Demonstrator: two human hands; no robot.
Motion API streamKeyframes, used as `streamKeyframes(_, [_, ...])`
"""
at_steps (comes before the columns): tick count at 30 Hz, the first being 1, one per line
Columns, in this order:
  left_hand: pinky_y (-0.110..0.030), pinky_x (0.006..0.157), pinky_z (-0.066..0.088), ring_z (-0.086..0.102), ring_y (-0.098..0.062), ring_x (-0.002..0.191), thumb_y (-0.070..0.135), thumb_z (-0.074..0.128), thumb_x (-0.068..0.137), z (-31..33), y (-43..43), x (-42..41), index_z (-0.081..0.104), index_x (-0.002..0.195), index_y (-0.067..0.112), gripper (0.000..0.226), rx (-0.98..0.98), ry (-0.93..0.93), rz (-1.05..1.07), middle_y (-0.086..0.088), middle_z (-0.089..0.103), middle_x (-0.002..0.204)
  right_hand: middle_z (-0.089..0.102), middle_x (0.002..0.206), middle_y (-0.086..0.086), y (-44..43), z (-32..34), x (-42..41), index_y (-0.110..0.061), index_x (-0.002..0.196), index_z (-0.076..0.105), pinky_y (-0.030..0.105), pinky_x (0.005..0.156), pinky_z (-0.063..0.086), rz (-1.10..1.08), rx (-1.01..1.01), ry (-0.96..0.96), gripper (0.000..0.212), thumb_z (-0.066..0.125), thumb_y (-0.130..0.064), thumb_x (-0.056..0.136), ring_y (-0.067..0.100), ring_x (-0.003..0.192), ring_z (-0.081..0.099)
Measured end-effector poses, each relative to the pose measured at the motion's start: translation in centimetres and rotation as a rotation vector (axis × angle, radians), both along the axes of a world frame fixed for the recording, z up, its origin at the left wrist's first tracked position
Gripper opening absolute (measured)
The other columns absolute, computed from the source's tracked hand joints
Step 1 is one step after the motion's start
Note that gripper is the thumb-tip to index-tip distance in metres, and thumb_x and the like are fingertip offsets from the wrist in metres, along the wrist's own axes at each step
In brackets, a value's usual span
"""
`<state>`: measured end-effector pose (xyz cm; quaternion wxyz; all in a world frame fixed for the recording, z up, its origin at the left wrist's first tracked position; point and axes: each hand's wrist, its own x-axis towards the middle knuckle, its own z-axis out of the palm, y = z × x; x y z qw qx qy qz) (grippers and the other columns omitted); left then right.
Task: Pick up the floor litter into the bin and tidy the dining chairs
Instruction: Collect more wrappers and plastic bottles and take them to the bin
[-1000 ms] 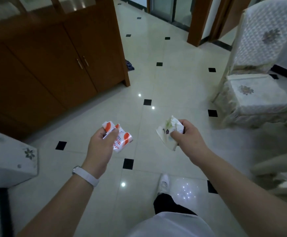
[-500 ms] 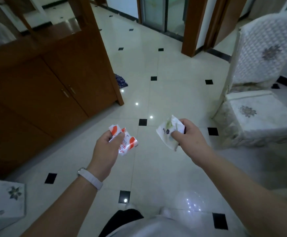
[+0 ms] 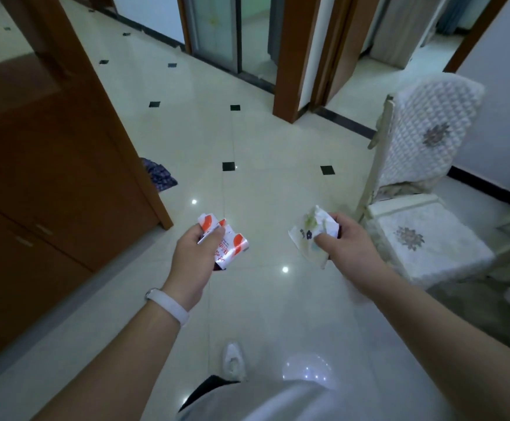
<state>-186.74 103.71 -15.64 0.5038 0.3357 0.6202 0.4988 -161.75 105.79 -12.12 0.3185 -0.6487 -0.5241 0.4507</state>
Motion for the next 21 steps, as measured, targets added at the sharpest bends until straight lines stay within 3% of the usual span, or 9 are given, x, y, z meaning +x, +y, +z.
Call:
streamKeyframes(2, [-0.023, 0.07, 0.052, 0.068, -0.013, 0.078, 0.027, 0.066, 0.095, 0.8, 4.5, -0.8, 0.071, 0.09, 0.017, 0.013, 0.022, 0.007, -0.037, 0.002, 0.072, 0.084, 0.059, 0.073, -0.001, 3.5, 1.2, -0.8, -0.021, 0.094, 0.061, 0.025, 0.053, 0.044, -0.015, 0.038, -0.016, 0.011, 0.061, -0.012, 0.088, 0.014, 0.061, 0.052])
streamKeyframes(4, [-0.03, 0.077, 0.052, 0.066, -0.016, 0.08, 0.028, 0.066, 0.095, 1.2, 8.8, -1.4, 0.072, 0.088, 0.019, 0.013, 0.015, 0.035, -0.064, 0.001, 0.071, 0.084, 0.058, 0.074, -0.004, 6.5, 1.7, -1.1, -0.02, 0.096, 0.061, 0.015, 0.05, 0.04, -0.041, 0.072, -0.032, 0.012, 0.061, -0.011, 0.087, 0.006, 0.058, 0.048])
streamKeyframes(9, [-0.035, 0.08, 0.051, 0.066, -0.02, 0.083, 0.027, 0.064, 0.096, 0.9, 17.5, 0.5, 0.073, 0.084, 0.021, 0.016, 0.006, 0.065, -0.179, -0.001, 0.071, 0.086, 0.054, 0.068, -0.004, 12.3, 1.4, 0.9, -0.019, 0.096, 0.06, 0.017, 0.045, 0.037, -0.145, 0.026, -0.003, 0.012, 0.06, -0.011, 0.088, 0.003, 0.05, 0.045])
streamKeyframes(14, [-0.03, 0.075, 0.049, 0.062, -0.016, 0.076, 0.021, 0.063, 0.096, -0.4, 26.4, 4.7, 0.071, 0.088, 0.017, 0.012, -0.035, 0.093, -0.226, 0.001, 0.068, 0.082, 0.067, 0.089, 0.009, 19.7, -1.1, 4.3, -0.023, 0.099, 0.064, 0.033, 0.069, 0.047, -0.261, -0.002, 0.057, 0.017, 0.06, -0.012, 0.087, 0.017, 0.076, 0.059])
streamKeyframes(21, [-0.035, 0.081, 0.051, 0.066, -0.023, 0.084, 0.026, 0.064, 0.095, 0.0, 39.8, 10.2, 0.073, 0.096, 0.011, 0.017, -0.08, 0.163, -0.265, -0.01, 0.071, 0.09, 0.065, 0.092, 0.008, 34.2, -1.7, 9.2, -0.021, 0.1, 0.062, 0.028, 0.068, 0.044, -0.292, 0.001, 0.158, 0.014, 0.06, -0.012, 0.089, 0.015, 0.078, 0.057])
